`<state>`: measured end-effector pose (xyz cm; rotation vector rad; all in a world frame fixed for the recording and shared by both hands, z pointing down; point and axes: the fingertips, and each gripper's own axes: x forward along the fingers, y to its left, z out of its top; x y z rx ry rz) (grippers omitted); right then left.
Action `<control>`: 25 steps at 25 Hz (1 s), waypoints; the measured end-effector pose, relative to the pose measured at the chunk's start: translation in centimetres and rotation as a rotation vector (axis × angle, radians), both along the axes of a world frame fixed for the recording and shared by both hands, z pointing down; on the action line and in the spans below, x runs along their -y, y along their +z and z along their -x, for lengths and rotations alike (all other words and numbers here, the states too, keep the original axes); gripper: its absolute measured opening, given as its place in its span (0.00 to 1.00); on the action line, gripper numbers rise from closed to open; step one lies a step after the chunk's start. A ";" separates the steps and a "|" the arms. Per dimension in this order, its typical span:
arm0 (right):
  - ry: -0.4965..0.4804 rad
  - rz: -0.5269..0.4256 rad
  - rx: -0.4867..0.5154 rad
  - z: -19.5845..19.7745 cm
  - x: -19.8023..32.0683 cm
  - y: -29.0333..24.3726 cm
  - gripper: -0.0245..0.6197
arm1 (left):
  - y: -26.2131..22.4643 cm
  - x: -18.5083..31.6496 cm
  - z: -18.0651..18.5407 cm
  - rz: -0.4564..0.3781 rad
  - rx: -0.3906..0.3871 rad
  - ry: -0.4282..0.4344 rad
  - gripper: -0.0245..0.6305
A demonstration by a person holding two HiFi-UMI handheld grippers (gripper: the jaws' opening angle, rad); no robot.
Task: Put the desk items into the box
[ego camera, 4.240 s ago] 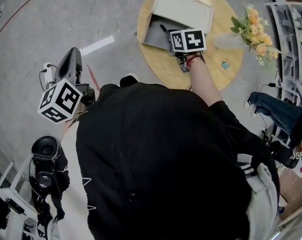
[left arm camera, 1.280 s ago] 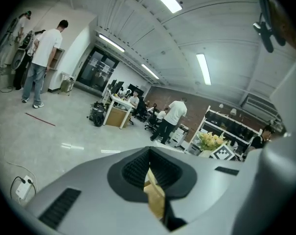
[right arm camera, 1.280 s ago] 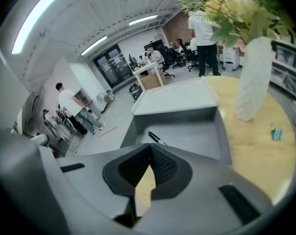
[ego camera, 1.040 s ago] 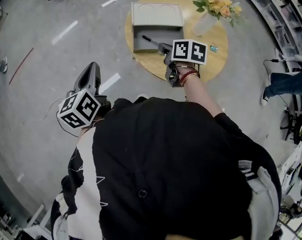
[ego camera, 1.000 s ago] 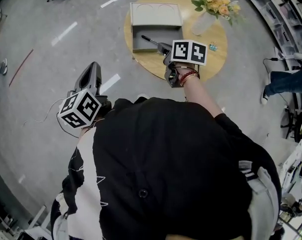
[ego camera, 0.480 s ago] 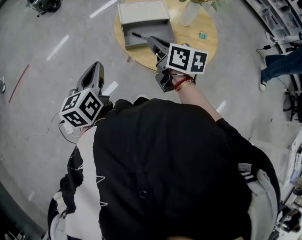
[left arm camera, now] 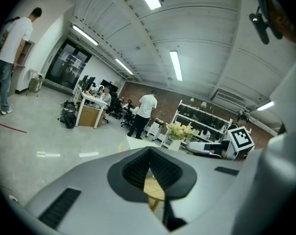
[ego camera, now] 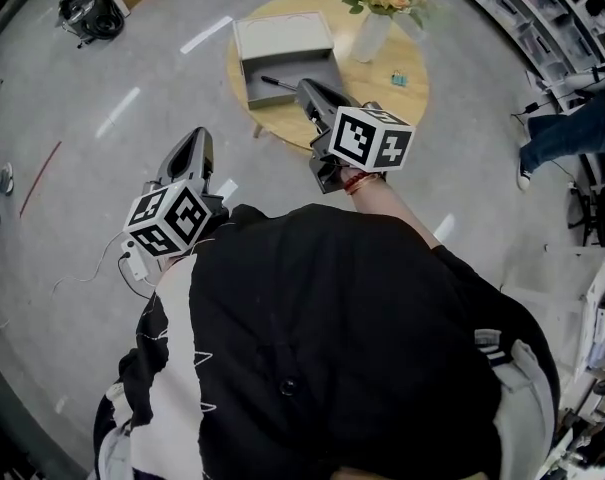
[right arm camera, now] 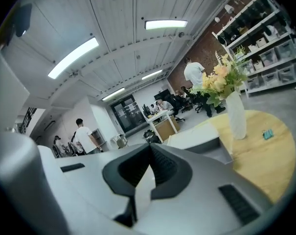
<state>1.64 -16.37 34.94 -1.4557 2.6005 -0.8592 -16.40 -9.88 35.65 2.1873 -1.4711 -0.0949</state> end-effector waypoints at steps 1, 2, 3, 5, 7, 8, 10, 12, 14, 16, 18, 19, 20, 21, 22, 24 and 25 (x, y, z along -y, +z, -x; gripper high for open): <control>0.002 -0.008 0.012 -0.2 0.0 -0.2 0.05 | 0.0 -0.1 -0.1 -0.002 0.002 -0.006 0.05; 0.001 -0.013 0.022 -0.5 0.0 -0.4 0.05 | -0.1 -0.1 -0.3 -0.005 0.003 -0.015 0.05; -0.002 -0.015 0.029 -0.7 0.0 -0.5 0.05 | -0.2 -0.2 -0.4 -0.008 0.004 -0.026 0.05; -0.016 -0.017 0.029 -1.2 0.1 -0.6 0.05 | -0.6 -0.3 -0.7 -0.014 0.004 -0.051 0.05; -0.038 -0.012 0.019 -1.7 0.2 -0.8 0.05 | -0.9 -0.5 -1.2 -0.017 -0.001 -0.080 0.05; -0.053 -0.006 0.013 -1.9 0.1 -0.8 0.05 | -0.9 -0.7 -1.5 -0.015 -0.006 -0.095 0.05; -0.085 0.005 -0.003 -2.4 -0.1 -0.7 0.05 | -0.8 -1.3 -2.4 -0.006 -0.012 -0.117 0.05; -0.111 0.009 -0.024 -3.1 -0.3 -0.5 0.05 | -0.5 -1.8 -3.4 0.004 -0.015 -0.133 0.05; -0.129 0.013 -0.038 -3.9 -0.5 -0.2 0.05 | -0.3 -2.3 -4.4 0.012 -0.019 -0.152 0.05; -0.145 0.014 -0.044 -4.7 -0.8 0.1 0.05 | 0.0 -2.9 -5.3 0.016 -0.017 -0.165 0.05; -0.157 0.014 -0.048 -5.4 -1.1 0.3 0.05 | 0.2 -3.4 -6.1 0.020 -0.014 -0.177 0.05; -0.162 0.015 -0.050 -5.8 -1.2 0.5 0.05 | 0.2 -3.7 -6.5 0.022 -0.013 -0.183 0.05; -0.167 0.017 -0.050 -6.1 -1.4 0.6 0.05 | 0.3 -4.0 -6.9 0.023 -0.013 -0.189 0.05; -0.174 0.019 -0.050 -6.3 -1.6 0.7 0.05 | 0.3 -4.3 -7.2 0.025 -0.014 -0.195 0.05; -0.181 0.021 -0.051 -6.6 -1.9 0.8 0.05 | 0.4 -4.5 -7.5 0.027 -0.014 -0.201 0.05; -0.199 0.020 -0.056 -7.0 -2.4 1.0 0.05 | 0.6 -5.1 -8.3 0.031 -0.017 -0.212 0.05; -0.206 0.020 -0.061 -7.4 -2.7 1.1 0.05 | 0.8 -5.3 -8.7 0.031 -0.017 -0.215 0.05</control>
